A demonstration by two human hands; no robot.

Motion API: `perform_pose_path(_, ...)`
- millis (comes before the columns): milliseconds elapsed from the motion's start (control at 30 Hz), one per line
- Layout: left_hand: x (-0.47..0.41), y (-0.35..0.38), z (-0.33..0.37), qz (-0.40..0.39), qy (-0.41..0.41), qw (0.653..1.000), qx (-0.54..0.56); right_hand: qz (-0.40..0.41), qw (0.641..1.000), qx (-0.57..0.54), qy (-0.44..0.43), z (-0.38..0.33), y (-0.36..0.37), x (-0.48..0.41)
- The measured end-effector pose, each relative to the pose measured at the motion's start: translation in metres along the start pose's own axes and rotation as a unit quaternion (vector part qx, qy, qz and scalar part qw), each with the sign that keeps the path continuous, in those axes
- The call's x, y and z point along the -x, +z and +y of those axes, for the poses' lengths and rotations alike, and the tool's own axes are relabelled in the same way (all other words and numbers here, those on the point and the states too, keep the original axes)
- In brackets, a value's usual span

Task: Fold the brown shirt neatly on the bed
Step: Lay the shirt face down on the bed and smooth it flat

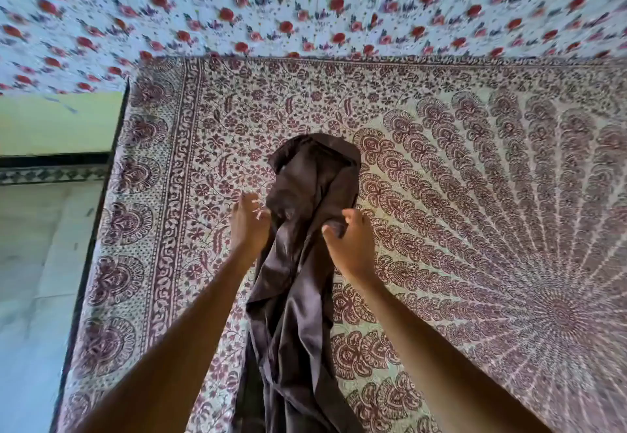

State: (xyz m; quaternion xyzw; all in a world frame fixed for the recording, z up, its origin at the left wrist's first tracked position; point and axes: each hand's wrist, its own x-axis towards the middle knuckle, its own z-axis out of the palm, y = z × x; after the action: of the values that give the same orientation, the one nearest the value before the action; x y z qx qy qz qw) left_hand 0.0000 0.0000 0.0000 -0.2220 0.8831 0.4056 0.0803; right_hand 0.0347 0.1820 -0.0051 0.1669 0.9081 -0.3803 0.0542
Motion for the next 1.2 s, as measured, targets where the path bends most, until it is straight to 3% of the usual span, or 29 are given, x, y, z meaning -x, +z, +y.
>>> perform_pose_path(200, -0.065, 0.037, 0.002, -0.141, -0.118, 0.981, 0.067, -0.048, 0.987, 0.120, 0.099, -0.017, 0.029, -0.035)
perform_pose_path(267, -0.068, 0.037, 0.011, -0.194, -0.196, 0.943, 0.184, -0.040, 0.986, 0.088, 0.137, -0.014, 0.032, -0.044)
perform_pose_path(333, -0.059, 0.030, 0.030, -0.248, -0.217, 0.897, 0.296, -0.023, 0.985, 0.030, 0.169, -0.007, 0.030, -0.052)
perform_pose_path(467, -0.057, 0.020, 0.030, -0.289, -0.196, 0.868, 0.352, 0.020, 0.982, -0.018, 0.188, 0.008, 0.005, -0.055)
perform_pose_path(600, -0.062, 0.005, 0.021, -0.241, -0.159, 0.926, 0.246, 0.079, 0.963, -0.092, 0.241, 0.025, -0.027, -0.053)
perform_pose_path(733, -0.058, -0.007, 0.022, -0.074, -0.042, 0.996, 0.006, 0.054, 0.959, -0.100, 0.261, 0.028, -0.057, -0.047)
perform_pose_path(867, -0.023, -0.010, 0.035, 0.049, 0.039, 0.994, -0.084, 0.059, 0.964, -0.116, 0.232, 0.024, -0.068, -0.030)
perform_pose_path(967, -0.006, 0.002, 0.036, 0.018, 0.074, 0.990, -0.115, 0.061, 0.969, -0.169, 0.170, 0.015, -0.071, -0.013)
perform_pose_path(1100, 0.008, 0.016, 0.040, 0.045, 0.035, 0.992, -0.111, 0.025, 0.961, -0.221, 0.167, 0.006, -0.073, -0.004)
perform_pose_path(1200, -0.001, 0.023, 0.042, 0.008, -0.046, 0.996, -0.071, 0.002, 0.942, -0.262, 0.209, 0.006, -0.078, -0.007)
